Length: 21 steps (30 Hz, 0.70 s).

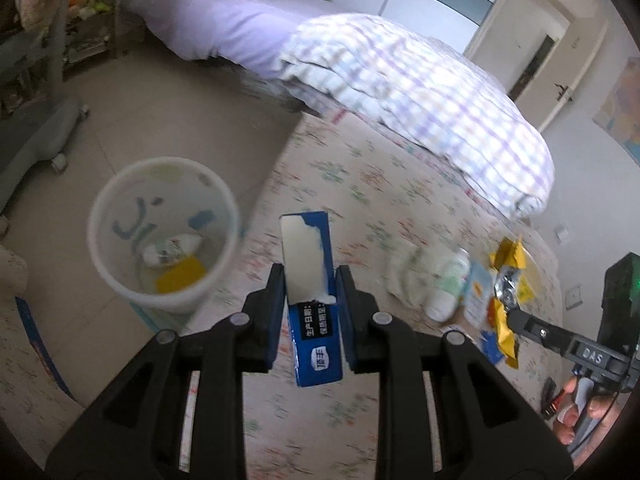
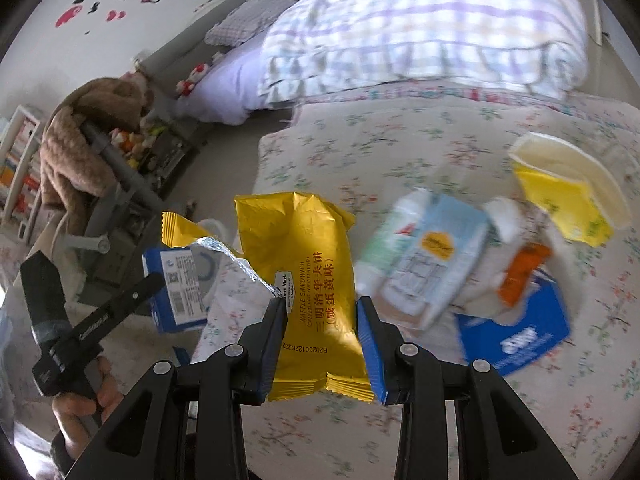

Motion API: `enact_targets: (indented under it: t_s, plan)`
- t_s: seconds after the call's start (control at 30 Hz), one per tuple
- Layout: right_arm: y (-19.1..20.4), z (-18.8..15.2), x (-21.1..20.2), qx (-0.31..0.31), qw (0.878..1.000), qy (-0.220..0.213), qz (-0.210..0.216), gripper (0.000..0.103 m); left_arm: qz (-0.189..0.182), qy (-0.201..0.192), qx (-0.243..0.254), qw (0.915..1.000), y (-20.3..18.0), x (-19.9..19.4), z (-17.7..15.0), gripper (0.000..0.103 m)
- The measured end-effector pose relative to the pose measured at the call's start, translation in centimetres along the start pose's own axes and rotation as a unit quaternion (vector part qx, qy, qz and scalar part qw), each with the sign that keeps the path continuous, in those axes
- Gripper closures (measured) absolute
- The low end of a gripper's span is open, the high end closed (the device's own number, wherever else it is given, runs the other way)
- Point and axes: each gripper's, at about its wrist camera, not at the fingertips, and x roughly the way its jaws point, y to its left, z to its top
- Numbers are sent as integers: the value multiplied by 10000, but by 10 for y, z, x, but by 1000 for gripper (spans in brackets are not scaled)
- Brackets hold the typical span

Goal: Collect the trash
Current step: 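Carry the blue box to the wastebasket and open the left tool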

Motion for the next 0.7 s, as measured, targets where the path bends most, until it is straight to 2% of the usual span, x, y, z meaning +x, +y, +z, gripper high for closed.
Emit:
enact_targets:
  t_s: [0.17, 0.37, 0.63, 0.7]
  plan:
    - [26, 4, 22, -219, 9997, 102, 81, 66, 84, -192, -120, 9997, 30, 3, 11, 76]
    - [49, 3, 46, -367, 9990, 219, 129, 66, 394, -382, -192, 9983, 62, 11, 18, 76]
    - [74, 4, 70, -529, 9980, 311, 154, 66, 562, -437, -290, 9970, 92, 19, 23, 75]
    - [78, 6, 75, -541, 9977, 359, 176, 66, 598, -408, -275, 9970, 98, 20, 23, 72]
